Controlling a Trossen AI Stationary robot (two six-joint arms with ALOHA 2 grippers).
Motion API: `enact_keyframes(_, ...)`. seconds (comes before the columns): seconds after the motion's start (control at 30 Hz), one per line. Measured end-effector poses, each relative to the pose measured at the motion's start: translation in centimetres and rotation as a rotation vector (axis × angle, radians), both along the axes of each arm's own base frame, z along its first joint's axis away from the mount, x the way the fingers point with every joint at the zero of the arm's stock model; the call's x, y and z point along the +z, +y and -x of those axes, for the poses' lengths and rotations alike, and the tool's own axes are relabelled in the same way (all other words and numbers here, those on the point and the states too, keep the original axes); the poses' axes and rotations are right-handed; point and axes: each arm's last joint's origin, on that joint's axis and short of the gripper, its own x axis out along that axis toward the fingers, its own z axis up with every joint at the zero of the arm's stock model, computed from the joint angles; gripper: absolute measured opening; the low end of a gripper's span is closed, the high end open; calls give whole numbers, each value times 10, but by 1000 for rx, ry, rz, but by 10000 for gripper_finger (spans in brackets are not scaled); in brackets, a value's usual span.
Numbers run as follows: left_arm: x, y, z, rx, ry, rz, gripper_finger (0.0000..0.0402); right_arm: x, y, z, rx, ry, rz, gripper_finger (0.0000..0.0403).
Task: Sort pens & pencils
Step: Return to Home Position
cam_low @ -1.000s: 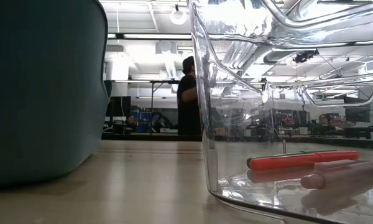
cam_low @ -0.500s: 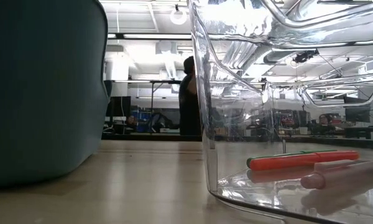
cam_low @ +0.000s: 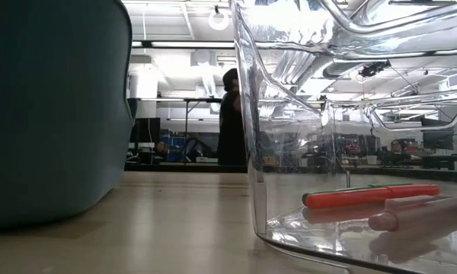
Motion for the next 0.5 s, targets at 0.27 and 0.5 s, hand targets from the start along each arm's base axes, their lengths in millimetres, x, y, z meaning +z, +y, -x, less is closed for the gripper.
enact_keyframes(0.27, 0, 0, 0, 0, 0, 0, 152, -27, -20, -56, -36, 254, -3, 92)
enact_keyframes(0.5, 0, 0, 0, 0, 0, 0, 152, -36, -42, -76, -37, 330, 29, 92)
